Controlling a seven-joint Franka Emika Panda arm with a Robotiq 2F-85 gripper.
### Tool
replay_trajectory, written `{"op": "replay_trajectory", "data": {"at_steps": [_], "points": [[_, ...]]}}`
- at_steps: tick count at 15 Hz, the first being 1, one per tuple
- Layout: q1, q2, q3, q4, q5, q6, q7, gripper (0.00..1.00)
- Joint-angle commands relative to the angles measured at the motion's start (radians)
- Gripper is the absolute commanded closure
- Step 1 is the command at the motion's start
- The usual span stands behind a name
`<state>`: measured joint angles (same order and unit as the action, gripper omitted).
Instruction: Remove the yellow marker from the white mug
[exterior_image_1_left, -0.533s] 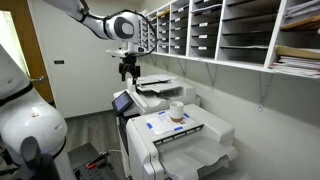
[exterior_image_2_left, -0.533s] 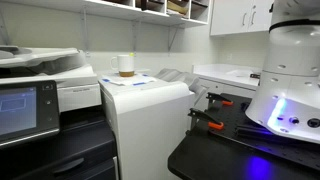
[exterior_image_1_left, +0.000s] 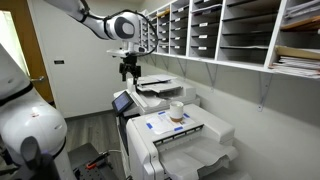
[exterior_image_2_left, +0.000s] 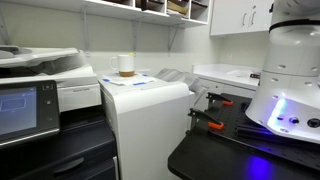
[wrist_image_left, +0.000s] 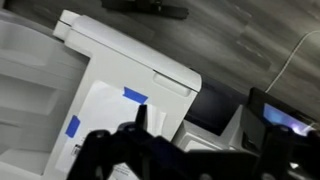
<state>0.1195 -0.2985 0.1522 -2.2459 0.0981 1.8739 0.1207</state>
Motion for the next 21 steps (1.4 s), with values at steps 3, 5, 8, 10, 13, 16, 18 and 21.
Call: {"op": "replay_trajectory", "data": {"at_steps": [3,5,8,10,13,16,18,21], "points": [[-0.034,0.192,-0.076,0.177,-0.052,-0.085,-0.22,0.0],[-0.051,0.293,-0.098,0.257,-0.117,-0.101,-0.332,0.0],[-0.065,0.444,-0.106,0.386,-0.232,-0.106,-0.439,0.0],[-0.06,0.529,-0.103,0.462,-0.329,-0.118,-0.462,0.0],[-0.068,0.539,-0.099,0.443,-0.317,-0.066,-0.429,0.0],[-0.065,0.558,-0.099,0.476,-0.323,-0.094,-0.429,0.0],[-0.066,0.558,-0.099,0.478,-0.324,-0.097,-0.429,0.0],[-0.081,0.609,-0.098,0.536,-0.321,-0.103,-0.517,0.0]]}}
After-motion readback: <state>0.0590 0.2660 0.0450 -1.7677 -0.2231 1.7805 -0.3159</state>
